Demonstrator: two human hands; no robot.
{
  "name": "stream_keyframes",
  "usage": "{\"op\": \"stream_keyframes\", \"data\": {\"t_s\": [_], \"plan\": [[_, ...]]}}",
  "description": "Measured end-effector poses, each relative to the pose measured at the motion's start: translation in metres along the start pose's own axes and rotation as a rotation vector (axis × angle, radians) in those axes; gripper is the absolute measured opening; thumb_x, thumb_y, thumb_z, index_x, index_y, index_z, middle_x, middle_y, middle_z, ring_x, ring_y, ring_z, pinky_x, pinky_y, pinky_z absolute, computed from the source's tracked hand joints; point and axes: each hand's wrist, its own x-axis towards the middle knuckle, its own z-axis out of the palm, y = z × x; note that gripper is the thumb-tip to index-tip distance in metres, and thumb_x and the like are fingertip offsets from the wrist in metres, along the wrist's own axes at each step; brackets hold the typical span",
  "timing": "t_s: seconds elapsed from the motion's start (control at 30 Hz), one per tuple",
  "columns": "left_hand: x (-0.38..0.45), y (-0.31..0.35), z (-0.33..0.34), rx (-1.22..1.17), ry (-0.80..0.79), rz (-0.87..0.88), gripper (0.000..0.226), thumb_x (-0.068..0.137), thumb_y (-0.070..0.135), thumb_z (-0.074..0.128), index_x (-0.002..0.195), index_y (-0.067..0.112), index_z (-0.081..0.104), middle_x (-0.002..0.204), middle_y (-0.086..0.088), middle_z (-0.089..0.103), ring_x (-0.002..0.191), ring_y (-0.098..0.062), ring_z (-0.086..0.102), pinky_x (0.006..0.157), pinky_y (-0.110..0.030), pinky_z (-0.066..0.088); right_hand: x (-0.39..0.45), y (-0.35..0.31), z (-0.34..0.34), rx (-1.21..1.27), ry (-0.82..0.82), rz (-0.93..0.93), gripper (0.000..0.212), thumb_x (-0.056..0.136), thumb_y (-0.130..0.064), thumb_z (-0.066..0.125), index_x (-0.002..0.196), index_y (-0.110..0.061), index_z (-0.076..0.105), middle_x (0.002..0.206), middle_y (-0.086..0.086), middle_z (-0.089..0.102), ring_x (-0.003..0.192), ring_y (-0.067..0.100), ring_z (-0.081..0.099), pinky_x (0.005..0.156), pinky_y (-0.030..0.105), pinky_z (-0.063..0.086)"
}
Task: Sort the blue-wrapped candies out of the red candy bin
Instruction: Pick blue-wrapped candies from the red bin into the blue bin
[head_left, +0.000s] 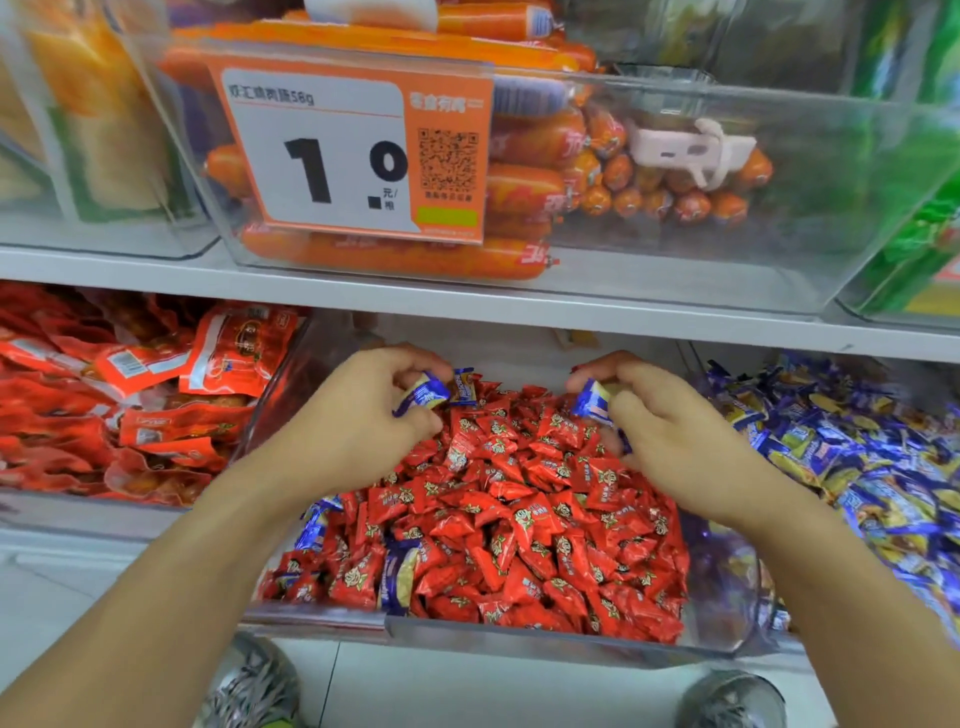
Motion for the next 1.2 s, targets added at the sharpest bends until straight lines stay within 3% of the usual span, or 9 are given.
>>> {"op": "stream_keyframes", "data": {"t_s": [0.1,0.23,0.37,0.53,0.67,0.83,0.9,1.07,1.2], "plan": [[-0.019,0.006,-0.012,-0.200,-0.141,-0.035,0.025,0.077,0.008,0.063,0.088,0.031,0.061,0.083,-0.012,0.064,0.073,-0.043,0.059,0.074,-0.059,0.050,-0.004,-0.012,0.014,-0.031,-0.073,-0.060,0.028,0.099,-0.026,0.046,0.077,-0.017,0.061,0.056,-0.011,0.045,0.049,0.004,0.039,0.054,0.028,0.031],[-0.044,0.006,-0.020,0.234,-0.410,-0.110,0.018,0.081,0.040,0.071,0.080,0.027,0.059,0.071,0.008,0.062,0.060,-0.009,0.054,0.068,-0.040,0.050,-0.012,-0.025,0.039,-0.254,-0.161,-0.211,0.044,0.091,-0.058,0.051,0.074,-0.018,0.054,0.058,-0.008,0.043,0.052,0.006,0.039,0.051,0.020,0.034],[-0.055,0.002,-0.003,0.771,-0.443,-0.139,0.054,0.075,0.067,0.064,0.080,0.014,0.067,0.075,-0.001,0.068,0.073,-0.015,0.064,0.067,-0.032,0.053,-0.008,-0.033,0.053,-0.285,-0.220,-0.258,0.033,0.095,-0.051,0.048,0.085,-0.023,0.061,0.068,-0.013,0.052,0.065,-0.001,0.049,0.058,0.014,0.035],[-0.050,-0.001,-0.009,0.631,-0.457,-0.090,0.040,0.076,0.056,0.072,0.079,0.016,0.069,0.073,0.000,0.067,0.065,-0.014,0.059,0.059,-0.028,0.045,0.031,-0.028,0.038,-0.638,-0.093,-0.233,0.015,0.099,-0.038,0.051,0.102,-0.030,0.063,0.105,-0.004,0.067,0.098,0.018,0.062,0.086,0.037,0.050],[-0.033,-0.006,-0.020,0.424,-0.304,-0.148,0.029,0.076,0.051,0.075,0.079,0.024,0.062,0.078,0.008,0.065,0.069,-0.006,0.060,0.065,-0.027,0.050,0.083,-0.010,0.032,-0.809,-0.214,-0.058,0.041,0.095,-0.012,0.051,0.131,-0.032,0.050,0.130,0.000,0.055,0.116,0.022,0.052,0.091,0.031,0.043],[0.007,-0.015,-0.009,0.247,-0.096,-0.243,0.026,0.083,0.028,0.071,0.087,0.005,0.060,0.073,-0.008,0.060,0.050,-0.020,0.052,0.053,-0.030,0.045,0.126,-0.016,0.061,-0.732,-0.330,-0.036,0.069,0.096,-0.003,0.053,0.150,-0.038,0.027,0.131,0.003,0.055,0.091,0.018,0.059,0.065,0.027,0.048],[0.022,-0.019,-0.004,0.294,-0.026,-0.209,0.024,0.088,0.028,0.060,0.101,0.008,0.064,0.074,-0.007,0.063,0.056,-0.021,0.055,0.058,-0.034,0.048,0.135,-0.017,0.074,-0.780,-0.352,-0.105,0.074,0.096,-0.006,0.058,0.153,-0.035,0.021,0.139,0.007,0.052,0.103,0.023,0.060,0.076,0.029,0.052],[0.036,-0.023,0.010,0.425,-0.013,-0.262,0.031,0.096,0.019,0.044,0.119,0.022,0.063,0.119,-0.010,0.065,0.097,-0.028,0.062,0.086,-0.032,0.051,0.142,-0.008,0.087,-0.751,-0.403,-0.182,0.058,0.096,-0.025,0.062,0.148,-0.034,0.038,0.141,0.008,0.053,0.118,0.029,0.056,0.091,0.031,0.046],[0.038,-0.031,0.017,0.480,0.004,-0.349,0.027,0.093,0.028,0.053,0.117,0.018,0.061,0.116,-0.009,0.064,0.100,-0.028,0.061,0.082,-0.030,0.049,0.139,0.001,0.085,-0.652,-0.309,-0.158,0.041,0.097,-0.030,0.061,0.137,-0.027,0.054,0.146,0.004,0.048,0.125,0.029,0.052,0.093,0.029,0.040]]}}
